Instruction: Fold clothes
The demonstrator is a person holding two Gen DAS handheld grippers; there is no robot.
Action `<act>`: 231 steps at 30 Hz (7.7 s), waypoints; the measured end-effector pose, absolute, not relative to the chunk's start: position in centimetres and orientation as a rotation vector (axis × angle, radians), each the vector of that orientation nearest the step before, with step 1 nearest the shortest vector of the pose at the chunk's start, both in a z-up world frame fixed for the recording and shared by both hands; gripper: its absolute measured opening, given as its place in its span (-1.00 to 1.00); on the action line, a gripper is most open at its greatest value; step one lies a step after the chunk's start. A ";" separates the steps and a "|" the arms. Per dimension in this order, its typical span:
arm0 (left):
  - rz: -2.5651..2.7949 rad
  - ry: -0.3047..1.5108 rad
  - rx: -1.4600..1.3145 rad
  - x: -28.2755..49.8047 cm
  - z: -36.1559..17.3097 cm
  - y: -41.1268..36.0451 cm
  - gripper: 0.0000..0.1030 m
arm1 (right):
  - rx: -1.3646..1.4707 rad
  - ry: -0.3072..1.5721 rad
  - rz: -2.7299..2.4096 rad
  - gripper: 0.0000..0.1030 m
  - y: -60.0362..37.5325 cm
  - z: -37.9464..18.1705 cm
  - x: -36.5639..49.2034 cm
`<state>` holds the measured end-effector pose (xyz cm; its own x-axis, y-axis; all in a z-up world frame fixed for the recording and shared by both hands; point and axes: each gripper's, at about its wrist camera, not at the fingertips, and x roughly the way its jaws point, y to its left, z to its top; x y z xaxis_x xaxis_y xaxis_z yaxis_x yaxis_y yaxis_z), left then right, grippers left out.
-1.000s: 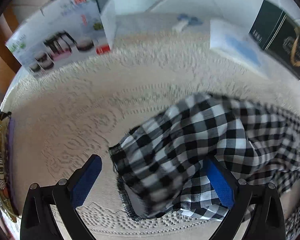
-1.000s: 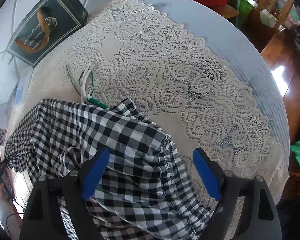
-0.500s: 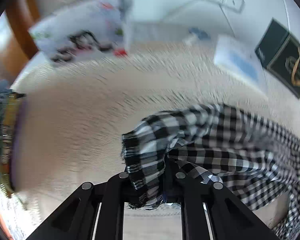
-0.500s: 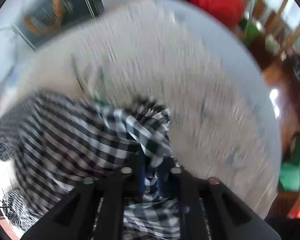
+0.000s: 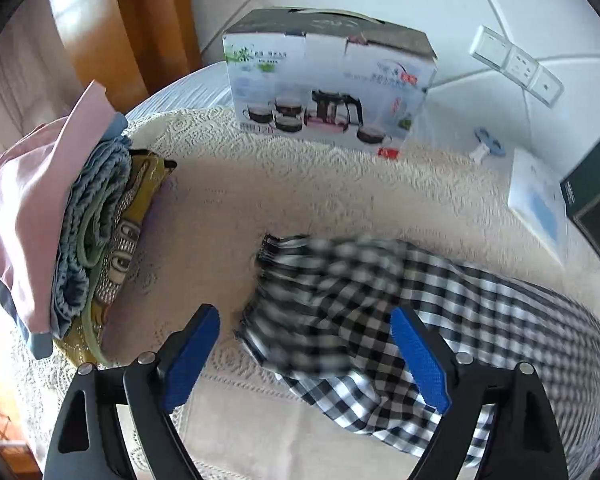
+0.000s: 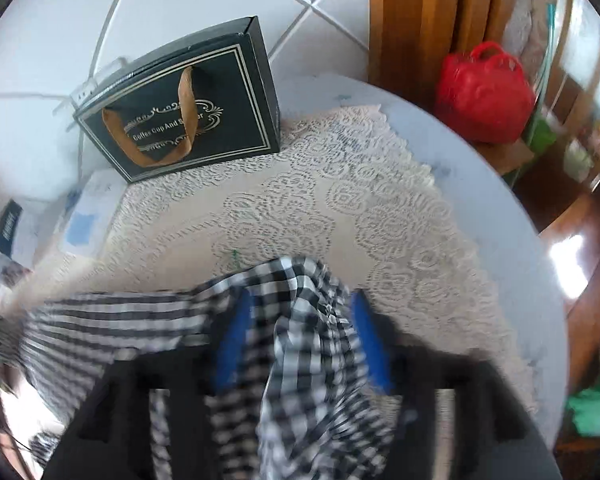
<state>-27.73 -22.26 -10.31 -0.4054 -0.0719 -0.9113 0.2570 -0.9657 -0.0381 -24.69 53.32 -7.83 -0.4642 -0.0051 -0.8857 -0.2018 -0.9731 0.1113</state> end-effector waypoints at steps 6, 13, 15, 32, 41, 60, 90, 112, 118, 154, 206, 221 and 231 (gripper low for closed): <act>-2.409 0.214 1.630 -26.6 -12.1 -23.5 0.76 | -1.623 0.345 2.513 0.19 55.7 -9.5 -25.4; -2.404 0.231 1.627 -27.2 -13.3 -24.7 0.82 | -1.726 0.510 2.438 0.21 58.3 -12.8 -25.3; -2.417 0.206 1.623 -28.0 -13.5 -24.5 0.96 | -1.743 0.547 2.442 0.42 58.5 -13.6 -25.4; -2.294 -0.016 1.629 -31.3 -16.3 -20.8 0.48 | -1.780 0.177 2.343 -0.32 55.2 -17.6 -27.9; -2.461 0.103 1.624 -18.9 -9.3 -19.3 1.00 | -1.641 0.383 2.447 0.65 58.0 -12.8 -19.7; -2.305 0.242 1.793 -0.4 -18.1 -21.6 1.00 | -1.670 0.625 2.343 0.66 61.2 -13.6 -6.2; -2.333 0.316 1.826 2.9 -14.5 -19.8 -0.14 | -1.773 0.509 2.209 -0.02 61.3 -16.6 -2.3; -2.549 0.058 1.632 -17.9 -4.6 -18.9 1.00 | -1.577 0.467 2.366 0.42 58.6 -9.0 -12.6; -2.511 0.004 1.663 -23.6 -7.9 -19.3 1.00 | -1.599 0.468 2.353 0.42 57.9 -10.5 -16.7; -2.449 0.127 1.809 -35.0 -18.5 -21.2 -0.35 | -1.836 0.061 2.366 -0.24 51.5 -19.0 -29.5; -2.400 0.308 1.681 2.2 -9.7 -22.8 0.96 | -1.768 0.272 2.627 0.41 59.1 -9.7 -4.8; -2.322 0.234 1.756 2.0 -14.7 -20.2 -0.24 | -1.852 0.277 2.526 0.38 57.5 -14.4 -7.8; -2.450 -0.003 1.484 -2.1 -9.4 -20.5 -0.33 | -1.715 0.261 2.500 -0.64 59.8 -13.8 -8.5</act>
<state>-2.12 -20.54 -9.37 -0.4352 -0.2355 -0.8690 0.2330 -0.9618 0.1439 -8.54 59.81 -13.82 -0.3616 -0.0158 -0.9322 -0.1773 -0.9804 0.0854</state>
